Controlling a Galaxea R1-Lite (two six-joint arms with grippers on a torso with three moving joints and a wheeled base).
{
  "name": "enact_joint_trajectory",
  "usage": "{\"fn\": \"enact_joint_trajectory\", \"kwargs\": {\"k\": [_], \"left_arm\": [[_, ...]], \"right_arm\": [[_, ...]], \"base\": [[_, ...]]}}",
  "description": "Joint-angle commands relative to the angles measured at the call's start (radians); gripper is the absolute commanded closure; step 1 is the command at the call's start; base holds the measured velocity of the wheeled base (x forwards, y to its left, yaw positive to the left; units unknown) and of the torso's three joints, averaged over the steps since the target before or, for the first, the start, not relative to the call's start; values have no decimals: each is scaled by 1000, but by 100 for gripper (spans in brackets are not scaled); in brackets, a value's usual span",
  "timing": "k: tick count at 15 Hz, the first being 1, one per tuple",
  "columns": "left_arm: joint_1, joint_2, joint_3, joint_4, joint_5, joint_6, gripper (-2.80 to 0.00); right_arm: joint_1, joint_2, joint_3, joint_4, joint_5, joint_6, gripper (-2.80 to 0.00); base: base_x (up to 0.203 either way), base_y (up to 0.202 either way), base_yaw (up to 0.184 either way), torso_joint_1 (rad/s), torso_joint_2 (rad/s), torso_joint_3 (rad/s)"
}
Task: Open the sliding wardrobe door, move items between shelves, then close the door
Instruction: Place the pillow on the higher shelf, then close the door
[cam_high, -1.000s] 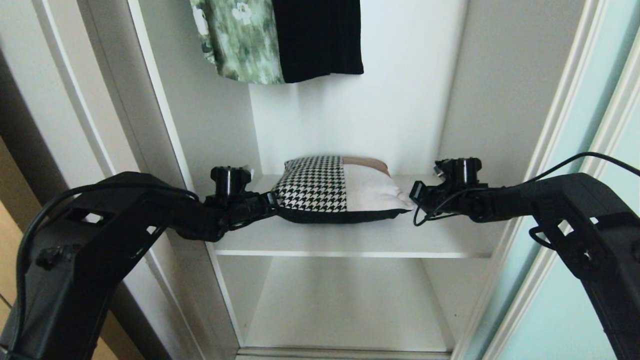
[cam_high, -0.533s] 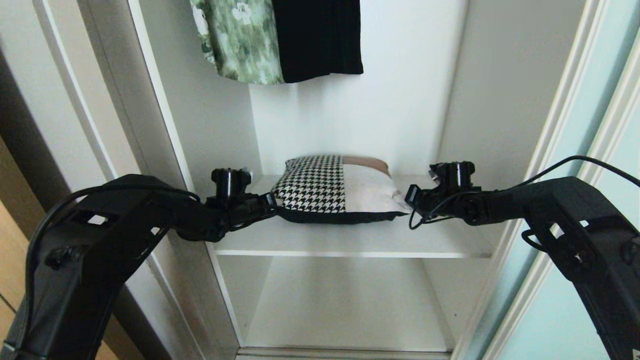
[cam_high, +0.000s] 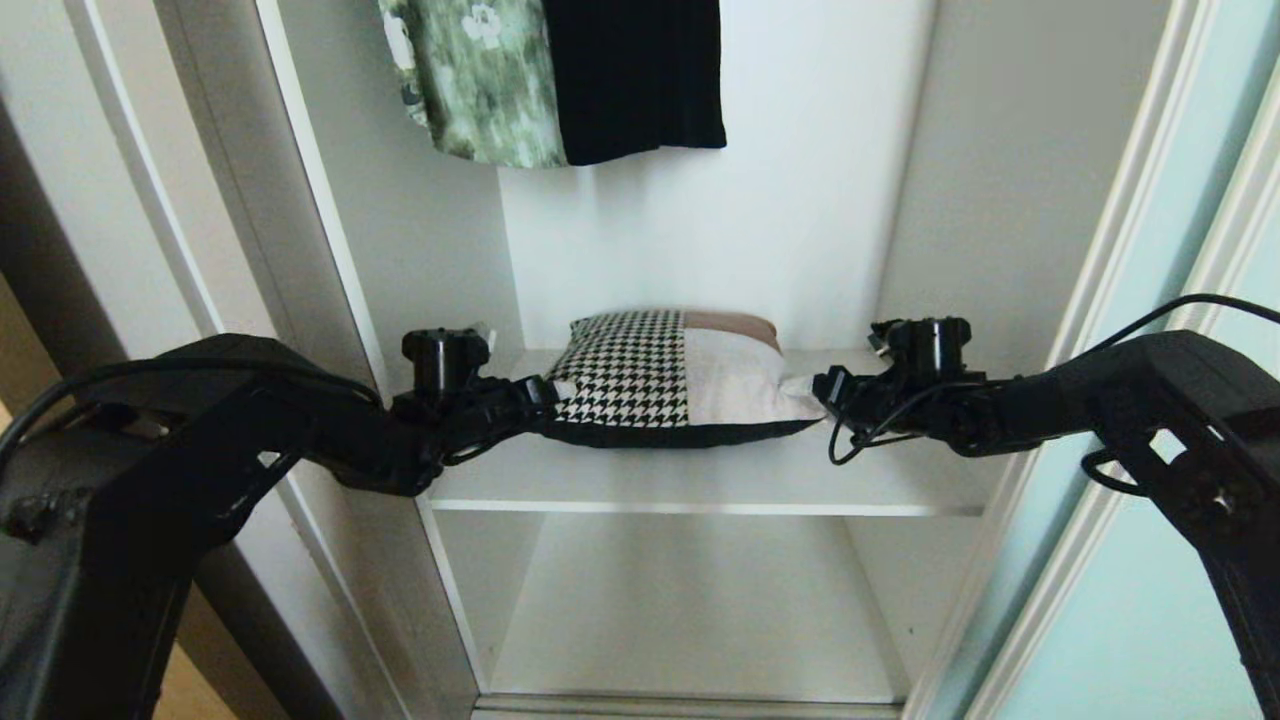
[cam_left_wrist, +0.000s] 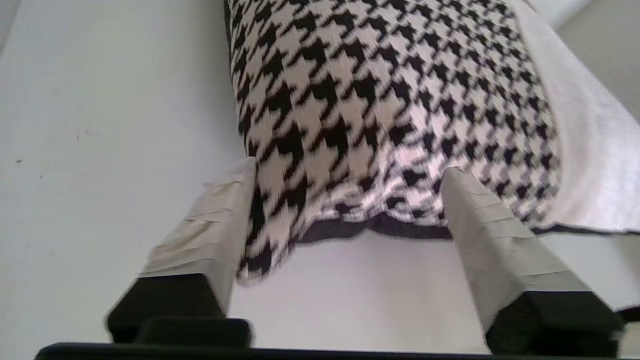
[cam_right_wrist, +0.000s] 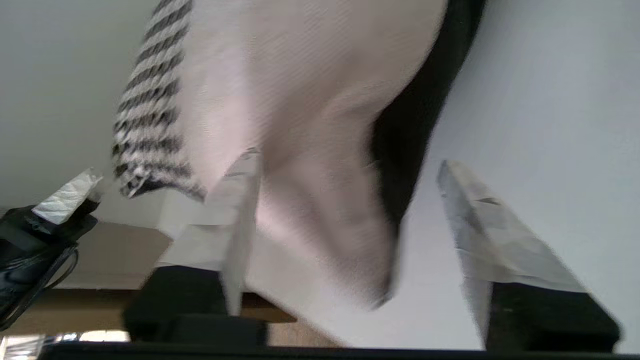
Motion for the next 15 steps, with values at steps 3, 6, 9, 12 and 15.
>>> {"fn": "enact_joint_trajectory", "kwargs": {"k": [3,6,9,12,15], "left_arm": [[-9,-165,145,-40,-2,1,-280],[-34,-317,254,-28,-1,-1,0],[-57,-503,358,3,8,20,0],[-65,-736,423,144,79,71,0],[-67,-939,544,230,265,187,0]], "right_arm": [[3,-180,193,-12,8,3,-280],[20,-335,384,-52,7,3,0],[43,-548,596,-113,5,-24,0],[44,-772,751,-107,-11,-86,0],[44,-942,952,-95,-122,-218,0]], "base": [[0,0,0,0,0,0],[0,0,0,0,0,0],[0,0,0,0,0,0],[0,0,0,0,0,0],[0,0,0,0,0,0]]}}
